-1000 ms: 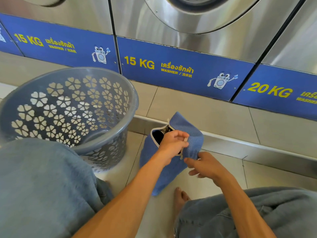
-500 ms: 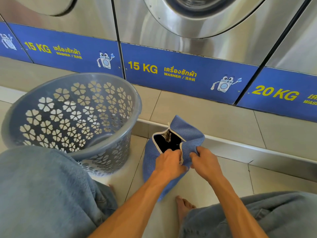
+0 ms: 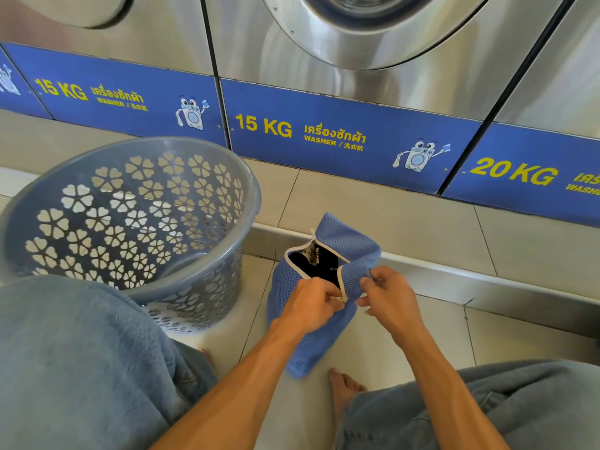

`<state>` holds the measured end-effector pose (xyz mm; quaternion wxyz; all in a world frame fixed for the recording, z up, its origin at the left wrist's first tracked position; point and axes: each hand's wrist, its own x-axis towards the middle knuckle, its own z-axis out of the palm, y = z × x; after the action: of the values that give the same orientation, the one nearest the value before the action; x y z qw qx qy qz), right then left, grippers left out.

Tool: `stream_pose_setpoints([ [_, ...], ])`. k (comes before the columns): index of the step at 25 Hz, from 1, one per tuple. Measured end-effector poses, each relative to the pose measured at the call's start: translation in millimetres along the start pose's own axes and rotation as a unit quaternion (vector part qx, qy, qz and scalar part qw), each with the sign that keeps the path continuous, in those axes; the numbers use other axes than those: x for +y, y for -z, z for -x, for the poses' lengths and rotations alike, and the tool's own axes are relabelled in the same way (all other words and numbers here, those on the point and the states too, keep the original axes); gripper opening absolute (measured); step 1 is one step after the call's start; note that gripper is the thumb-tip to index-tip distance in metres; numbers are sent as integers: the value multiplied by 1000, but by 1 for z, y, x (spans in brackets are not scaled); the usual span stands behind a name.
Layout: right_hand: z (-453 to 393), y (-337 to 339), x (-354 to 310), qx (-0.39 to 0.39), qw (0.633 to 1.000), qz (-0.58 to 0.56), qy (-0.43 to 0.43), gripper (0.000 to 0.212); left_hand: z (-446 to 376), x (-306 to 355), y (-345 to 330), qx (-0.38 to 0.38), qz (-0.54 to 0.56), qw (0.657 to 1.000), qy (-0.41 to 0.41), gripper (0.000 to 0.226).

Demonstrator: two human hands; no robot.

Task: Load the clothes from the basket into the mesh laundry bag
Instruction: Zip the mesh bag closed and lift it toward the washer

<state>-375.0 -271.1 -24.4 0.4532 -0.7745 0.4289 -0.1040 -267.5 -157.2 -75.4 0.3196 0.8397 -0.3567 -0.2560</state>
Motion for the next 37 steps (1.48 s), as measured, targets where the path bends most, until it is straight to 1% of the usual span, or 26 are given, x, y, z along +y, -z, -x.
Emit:
stream_pose_setpoints([
  [1,1,1,-1,-2,1000,-7,-7,10,0,-1,3,-4,12,1000,4,17],
  [3,4,0,-3,-48,999,-14,-9,18,1,-1,9,-19,32,999,4,19],
  [5,8,-5,-3,-94,995,18,0,29,3,-4,12,-38,53,998,-5,18],
  [6,9,-9,-1,-94,995,40,5,29,4,-4,12,-43,67,997,-4,16],
  [9,9,-14,1,-46,995,88,28,21,4,-5,13,-37,135,990,22,10],
  [11,9,-16,2,-27,992,109,49,13,3,-5,16,-40,160,986,32,9],
  [13,8,-19,3,-20,989,130,66,10,2,-6,19,-42,154,987,32,7],
  [16,8,-23,5,-25,988,143,56,9,-3,-11,34,-21,119,992,41,3],
  [17,7,-22,5,-26,987,151,52,9,-6,-15,40,-9,110,993,52,3],
  [20,4,-13,7,-23,983,180,32,10,-13,-27,62,48,75,993,76,12],
  [23,0,2,11,-5,973,231,-8,16,-13,-30,76,109,77,987,86,8],
  [24,0,5,12,-1,969,246,-17,19,-12,-28,79,107,81,988,81,6],
  [26,3,7,12,18,964,265,-20,25,-11,-23,80,81,86,991,59,5],
  [27,5,5,11,36,962,269,-2,27,-12,-22,80,67,92,992,51,5],
  [29,11,-2,5,72,962,256,63,32,-12,-21,79,43,107,992,47,6],
  [31,15,-14,-3,85,958,234,140,29,-12,-22,77,18,115,992,42,5],
  [32,16,-21,-5,81,950,248,169,27,-12,-23,76,3,119,992,35,4],
  [34,15,-36,-4,46,933,297,199,28,-14,-24,77,-32,124,991,26,3],
  [36,12,-49,-3,3,928,305,214,22,-14,-28,77,-56,122,990,35,3],
  [37,11,-53,-3,-15,931,292,218,16,-15,-31,75,-49,125,990,44,3],
])
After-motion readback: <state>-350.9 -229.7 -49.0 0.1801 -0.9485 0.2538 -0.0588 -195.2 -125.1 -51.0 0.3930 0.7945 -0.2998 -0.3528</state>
